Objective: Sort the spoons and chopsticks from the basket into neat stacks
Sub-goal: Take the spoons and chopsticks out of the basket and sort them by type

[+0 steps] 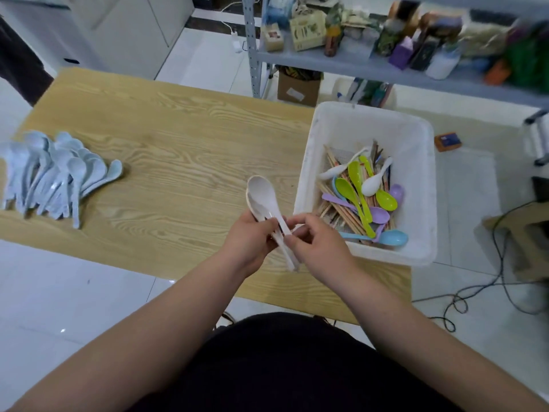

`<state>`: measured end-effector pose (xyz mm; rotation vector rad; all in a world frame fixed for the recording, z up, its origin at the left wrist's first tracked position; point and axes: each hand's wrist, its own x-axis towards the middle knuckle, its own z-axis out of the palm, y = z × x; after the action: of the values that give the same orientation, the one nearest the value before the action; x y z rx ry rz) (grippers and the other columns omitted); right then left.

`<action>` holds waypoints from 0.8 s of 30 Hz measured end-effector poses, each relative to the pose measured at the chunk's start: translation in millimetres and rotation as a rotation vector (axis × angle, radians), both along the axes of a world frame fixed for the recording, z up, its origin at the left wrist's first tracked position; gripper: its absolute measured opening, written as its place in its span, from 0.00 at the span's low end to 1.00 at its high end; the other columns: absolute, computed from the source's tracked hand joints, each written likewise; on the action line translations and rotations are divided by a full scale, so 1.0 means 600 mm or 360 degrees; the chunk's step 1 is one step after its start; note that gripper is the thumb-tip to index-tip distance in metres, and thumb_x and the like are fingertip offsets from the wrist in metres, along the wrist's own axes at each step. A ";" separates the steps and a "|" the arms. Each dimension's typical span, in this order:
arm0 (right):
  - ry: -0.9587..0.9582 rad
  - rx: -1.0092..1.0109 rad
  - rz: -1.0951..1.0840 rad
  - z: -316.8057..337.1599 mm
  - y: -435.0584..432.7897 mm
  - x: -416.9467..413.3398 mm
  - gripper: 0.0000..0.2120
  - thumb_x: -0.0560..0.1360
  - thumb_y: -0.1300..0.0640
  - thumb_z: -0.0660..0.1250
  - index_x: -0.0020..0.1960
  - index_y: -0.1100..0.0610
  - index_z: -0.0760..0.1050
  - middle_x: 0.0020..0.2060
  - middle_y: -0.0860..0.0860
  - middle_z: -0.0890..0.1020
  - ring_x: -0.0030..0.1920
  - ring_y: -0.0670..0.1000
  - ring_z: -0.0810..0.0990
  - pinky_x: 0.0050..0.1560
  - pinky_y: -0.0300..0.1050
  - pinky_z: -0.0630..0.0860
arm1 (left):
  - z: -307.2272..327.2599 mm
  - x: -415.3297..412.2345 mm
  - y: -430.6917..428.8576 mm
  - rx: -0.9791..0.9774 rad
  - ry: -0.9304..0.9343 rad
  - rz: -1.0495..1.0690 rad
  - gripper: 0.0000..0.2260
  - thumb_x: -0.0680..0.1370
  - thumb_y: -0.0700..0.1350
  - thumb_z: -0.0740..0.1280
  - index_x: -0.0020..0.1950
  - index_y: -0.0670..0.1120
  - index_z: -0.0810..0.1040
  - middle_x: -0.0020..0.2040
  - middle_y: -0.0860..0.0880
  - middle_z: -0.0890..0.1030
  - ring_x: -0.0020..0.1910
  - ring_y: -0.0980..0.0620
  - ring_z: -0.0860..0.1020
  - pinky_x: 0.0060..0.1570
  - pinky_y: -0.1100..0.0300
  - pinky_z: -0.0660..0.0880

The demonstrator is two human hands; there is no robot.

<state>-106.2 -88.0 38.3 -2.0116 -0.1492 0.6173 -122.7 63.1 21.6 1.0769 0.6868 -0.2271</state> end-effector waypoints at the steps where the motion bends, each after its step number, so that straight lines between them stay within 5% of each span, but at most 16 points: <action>1: -0.0001 -0.0009 0.0004 0.001 0.020 -0.012 0.09 0.78 0.55 0.70 0.55 0.44 0.77 0.37 0.46 0.79 0.38 0.42 0.79 0.42 0.41 0.75 | 0.001 -0.006 0.019 -0.0003 -0.0008 -0.0004 0.10 0.80 0.28 0.60 0.58 0.36 0.74 0.51 0.36 0.82 0.50 0.39 0.83 0.53 0.45 0.80; 6: -0.0030 -0.0079 -0.0011 -0.002 0.118 -0.055 0.07 0.78 0.52 0.69 0.53 0.42 0.74 0.36 0.46 0.80 0.38 0.43 0.80 0.42 0.43 0.76 | -0.002 -0.042 0.114 0.0079 -0.0062 -0.0024 0.08 0.79 0.29 0.62 0.55 0.37 0.76 0.46 0.42 0.83 0.49 0.41 0.82 0.58 0.41 0.78; 10: 0.0076 -0.0042 0.0070 -0.012 0.179 -0.082 0.12 0.79 0.51 0.68 0.60 0.42 0.70 0.45 0.43 0.82 0.42 0.38 0.82 0.40 0.33 0.73 | -0.016 -0.059 0.166 0.0211 0.0005 -0.0001 0.08 0.78 0.30 0.64 0.55 0.36 0.78 0.48 0.39 0.83 0.53 0.36 0.83 0.58 0.38 0.79; 14: 0.0194 -0.0099 0.0091 -0.024 0.211 -0.076 0.12 0.78 0.52 0.69 0.59 0.44 0.71 0.43 0.45 0.84 0.39 0.39 0.81 0.34 0.30 0.68 | -0.037 -0.073 0.194 0.0151 0.0098 -0.0005 0.10 0.77 0.32 0.65 0.58 0.37 0.77 0.51 0.39 0.84 0.54 0.37 0.83 0.58 0.36 0.78; 24: 0.0485 -0.0108 0.0318 -0.086 0.333 -0.032 0.14 0.78 0.54 0.69 0.61 0.42 0.74 0.45 0.47 0.84 0.45 0.48 0.83 0.44 0.47 0.77 | -0.069 -0.086 0.317 0.0220 0.0365 0.0062 0.16 0.79 0.31 0.58 0.65 0.39 0.74 0.58 0.38 0.83 0.53 0.38 0.84 0.53 0.45 0.81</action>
<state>-125.5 111.9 -13.4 -1.9540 -0.1476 1.0598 -174.5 253.2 -20.0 1.1791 0.9392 -0.2749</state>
